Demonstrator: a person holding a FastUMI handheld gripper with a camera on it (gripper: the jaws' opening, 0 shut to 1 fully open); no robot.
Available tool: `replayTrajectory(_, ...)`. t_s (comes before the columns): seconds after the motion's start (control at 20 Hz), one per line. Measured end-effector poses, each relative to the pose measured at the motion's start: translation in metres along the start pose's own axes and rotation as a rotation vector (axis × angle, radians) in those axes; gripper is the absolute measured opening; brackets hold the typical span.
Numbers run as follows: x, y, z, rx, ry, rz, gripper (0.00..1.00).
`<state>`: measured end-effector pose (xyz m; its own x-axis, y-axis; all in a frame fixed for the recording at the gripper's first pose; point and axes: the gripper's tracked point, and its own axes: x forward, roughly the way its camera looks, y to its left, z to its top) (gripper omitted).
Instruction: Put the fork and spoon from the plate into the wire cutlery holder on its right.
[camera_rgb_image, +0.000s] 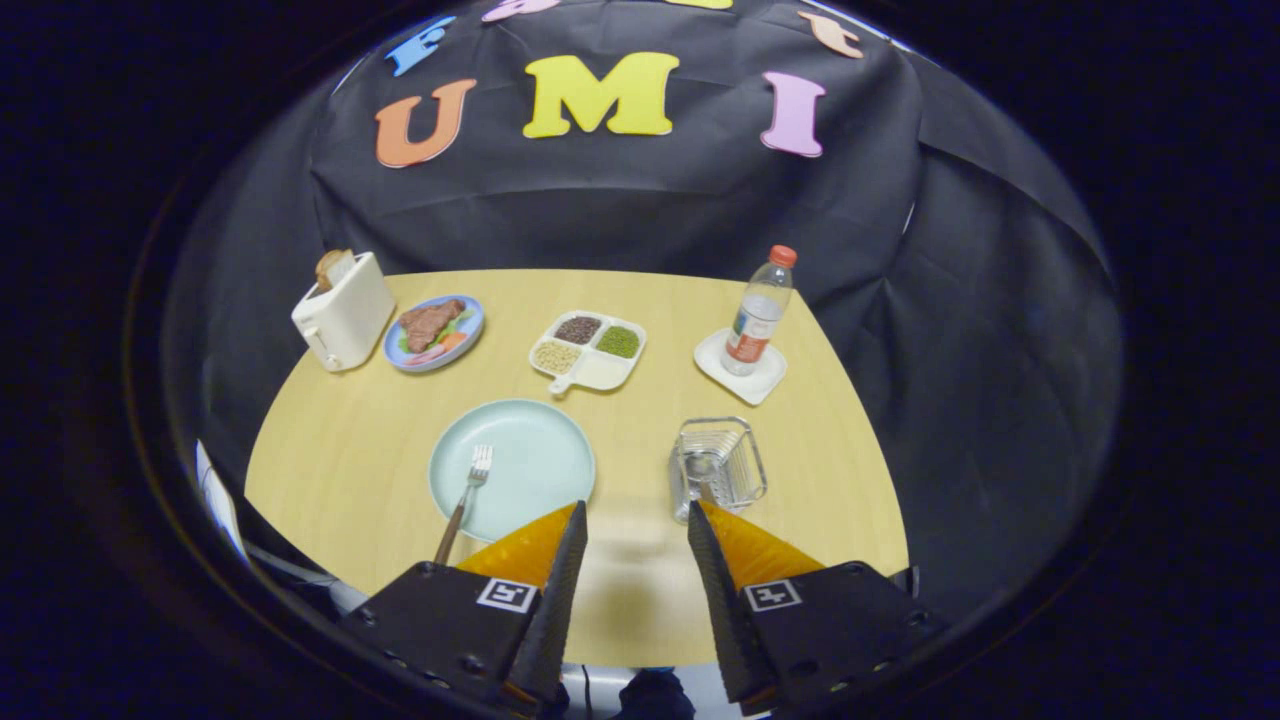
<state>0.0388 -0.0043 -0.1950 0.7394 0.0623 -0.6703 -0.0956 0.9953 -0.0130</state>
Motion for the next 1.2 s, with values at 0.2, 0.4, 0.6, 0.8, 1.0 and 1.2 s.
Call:
replayTrajectory(0.2,0.007,0.043,-0.009,-0.026,0.017,0.050,0.68)
replayTrajectory(0.4,0.019,0.079,-0.033,-0.057,0.084,0.054,0.71)
replayTrajectory(0.6,0.034,0.105,-0.058,-0.058,0.160,0.049,0.72)
replayTrajectory(0.8,0.047,0.126,-0.077,0.015,0.242,0.057,0.73)
replayTrajectory(1.0,0.059,0.136,-0.087,0.048,0.296,0.044,0.73)
replayTrajectory(1.2,0.074,0.147,-0.104,0.078,0.363,0.037,0.73)
